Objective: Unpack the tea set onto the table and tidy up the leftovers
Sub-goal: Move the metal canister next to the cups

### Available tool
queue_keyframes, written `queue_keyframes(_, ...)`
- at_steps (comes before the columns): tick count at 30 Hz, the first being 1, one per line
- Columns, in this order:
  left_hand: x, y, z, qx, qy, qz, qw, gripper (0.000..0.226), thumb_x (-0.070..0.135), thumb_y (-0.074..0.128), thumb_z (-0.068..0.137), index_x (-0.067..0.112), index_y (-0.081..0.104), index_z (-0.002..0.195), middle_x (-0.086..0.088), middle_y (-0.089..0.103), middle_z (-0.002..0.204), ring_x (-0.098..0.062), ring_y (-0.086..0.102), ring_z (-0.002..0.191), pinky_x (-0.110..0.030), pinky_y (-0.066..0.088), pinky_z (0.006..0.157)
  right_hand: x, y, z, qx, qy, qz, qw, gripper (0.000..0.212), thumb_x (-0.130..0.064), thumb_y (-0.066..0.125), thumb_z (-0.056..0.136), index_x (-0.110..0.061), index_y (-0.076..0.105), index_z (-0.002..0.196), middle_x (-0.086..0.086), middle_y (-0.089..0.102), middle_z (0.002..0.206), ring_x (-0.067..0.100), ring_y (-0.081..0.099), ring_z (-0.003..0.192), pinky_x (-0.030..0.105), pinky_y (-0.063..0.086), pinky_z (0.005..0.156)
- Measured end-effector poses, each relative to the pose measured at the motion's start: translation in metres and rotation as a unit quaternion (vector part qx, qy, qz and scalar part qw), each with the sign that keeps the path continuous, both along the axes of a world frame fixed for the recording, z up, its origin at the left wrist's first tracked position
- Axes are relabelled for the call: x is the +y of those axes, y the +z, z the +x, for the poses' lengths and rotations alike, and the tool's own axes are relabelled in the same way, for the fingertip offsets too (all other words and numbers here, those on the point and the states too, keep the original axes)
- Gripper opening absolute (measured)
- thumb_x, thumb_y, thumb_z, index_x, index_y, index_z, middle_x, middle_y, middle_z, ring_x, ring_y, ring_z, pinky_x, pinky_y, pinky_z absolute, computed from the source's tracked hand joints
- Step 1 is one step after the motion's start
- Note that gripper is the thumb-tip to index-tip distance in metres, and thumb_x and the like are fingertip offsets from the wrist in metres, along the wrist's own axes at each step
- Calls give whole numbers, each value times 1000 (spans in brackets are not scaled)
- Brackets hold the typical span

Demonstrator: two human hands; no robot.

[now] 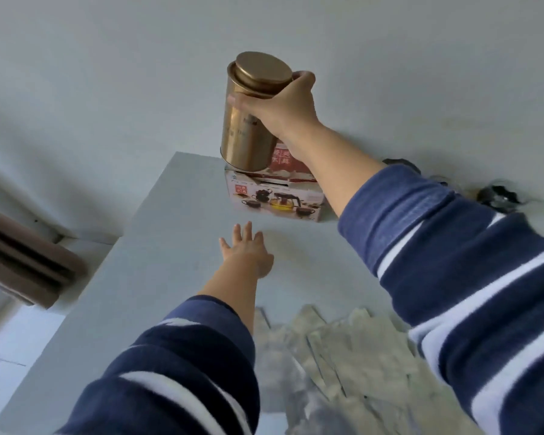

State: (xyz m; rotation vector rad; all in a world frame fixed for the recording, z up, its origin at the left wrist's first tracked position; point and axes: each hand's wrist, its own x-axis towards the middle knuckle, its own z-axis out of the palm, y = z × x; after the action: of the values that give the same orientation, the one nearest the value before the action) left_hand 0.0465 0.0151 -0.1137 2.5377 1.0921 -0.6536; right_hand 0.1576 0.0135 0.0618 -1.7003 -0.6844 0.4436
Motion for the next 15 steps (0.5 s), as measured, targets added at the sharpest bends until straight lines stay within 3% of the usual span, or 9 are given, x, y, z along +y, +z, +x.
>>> queue_keyframes(8,-186,6,114,-62,-75,-67,993,65,38,35,101,18,7,156,0,-11,163,-24,-14,150,-53,0,120,-195,5,99,-42,-104,-58,992,91,-36,85,64,-14,26,130,-5,46,114,14,52,103,25,44,80)
queue_keyframes(15,-296,-20,182,-41,-92,-96,990,74,48,29,100,17,-9,155,0,-23,161,-26,-23,147,-58,-4,118,-343,-26,196,-58,-237,-97,965,91,-38,85,62,-16,29,131,-2,48,129,14,51,108,26,43,84)
